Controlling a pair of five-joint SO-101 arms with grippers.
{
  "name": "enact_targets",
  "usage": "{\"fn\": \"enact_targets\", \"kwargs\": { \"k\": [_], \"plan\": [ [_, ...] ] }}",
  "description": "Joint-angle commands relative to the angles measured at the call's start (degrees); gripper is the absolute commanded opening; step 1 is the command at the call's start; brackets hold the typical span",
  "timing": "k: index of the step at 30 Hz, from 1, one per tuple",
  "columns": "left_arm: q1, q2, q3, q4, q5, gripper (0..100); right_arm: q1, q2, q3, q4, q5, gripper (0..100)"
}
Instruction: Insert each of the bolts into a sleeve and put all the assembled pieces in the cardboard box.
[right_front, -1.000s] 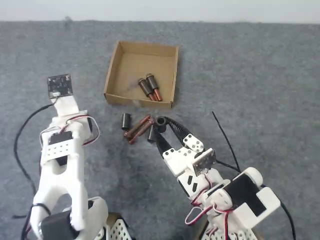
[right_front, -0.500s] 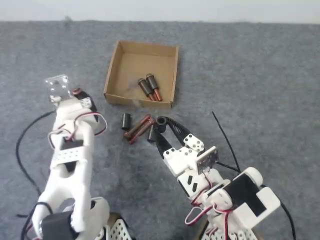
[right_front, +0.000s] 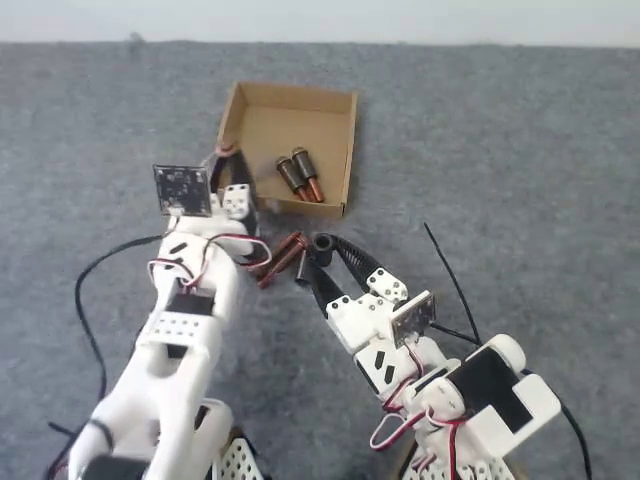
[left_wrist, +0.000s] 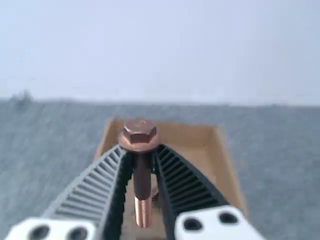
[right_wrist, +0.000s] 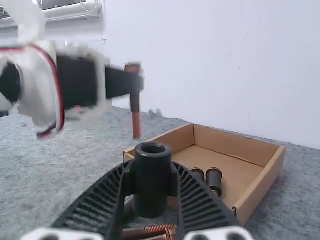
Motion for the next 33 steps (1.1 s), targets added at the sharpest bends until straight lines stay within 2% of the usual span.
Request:
{"fn": "enact_targets", "kwargs": {
  "k": [1,7,12,19,27,33],
  "plan": [
    [4.48,-11.34,-1.1,5.45,0.88,1,0.92,-2.24,1.05,0.22,-0.7,0.6],
    [13.1,-28.04,-1.19,24.79,0.88,1,0.92,-2.24,1.05,0.22,-0.62,0.6],
    [16.44,-36.92,-1.1,32.44,0.88,1,0.92,-2.24,1.05,0.22,-0.53,0.6],
    [22.07,-39.56,-2.51,41.67,0.88,1,0.92,-2.15,1.05,0.22,-0.53,0.6],
    [23.21,-39.65,-4.97,43.78,0.97,1,0.92,-2.15,1.05,0.22,-0.53,0.6],
    [22.95,-39.65,-4.88,44.13,5.63,1,0.92,-2.15,1.05,0.31,-0.44,0.6]
  ]
}}
